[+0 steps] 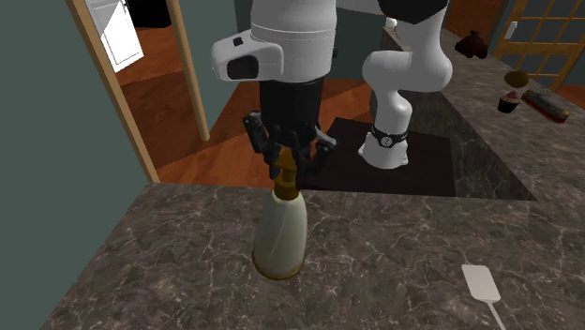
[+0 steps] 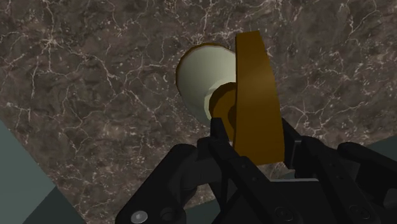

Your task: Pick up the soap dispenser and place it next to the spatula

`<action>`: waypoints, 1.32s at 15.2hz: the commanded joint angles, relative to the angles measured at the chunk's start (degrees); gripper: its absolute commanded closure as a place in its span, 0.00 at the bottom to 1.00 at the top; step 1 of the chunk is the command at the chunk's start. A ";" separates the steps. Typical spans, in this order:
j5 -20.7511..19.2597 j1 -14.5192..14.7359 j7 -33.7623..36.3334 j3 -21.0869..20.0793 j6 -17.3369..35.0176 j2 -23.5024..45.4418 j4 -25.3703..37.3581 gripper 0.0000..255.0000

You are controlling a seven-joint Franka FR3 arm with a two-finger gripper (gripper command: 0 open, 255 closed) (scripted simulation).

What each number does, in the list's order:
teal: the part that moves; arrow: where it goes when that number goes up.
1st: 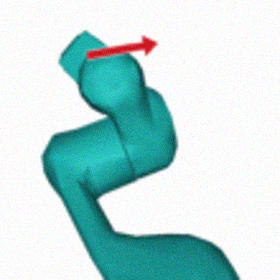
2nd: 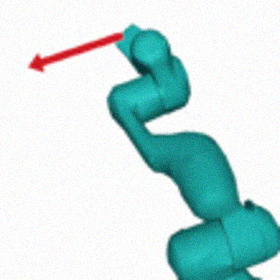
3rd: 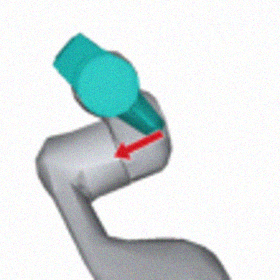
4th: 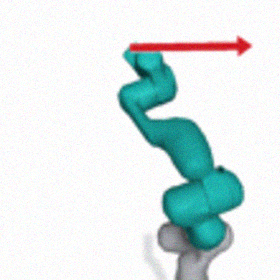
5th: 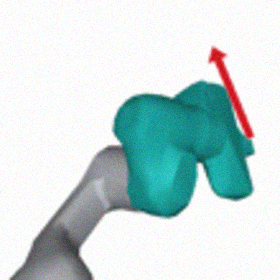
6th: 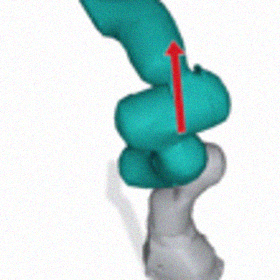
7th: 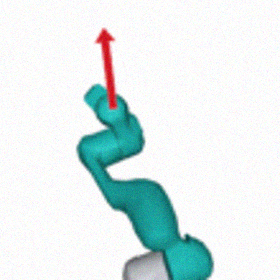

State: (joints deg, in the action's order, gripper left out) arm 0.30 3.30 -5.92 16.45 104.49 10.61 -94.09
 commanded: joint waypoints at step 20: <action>-0.71 11.37 19.26 -7.61 1.00 4.27 2.70 1.00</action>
State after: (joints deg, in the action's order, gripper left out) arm -0.39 14.59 13.20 8.87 104.55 14.91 -90.47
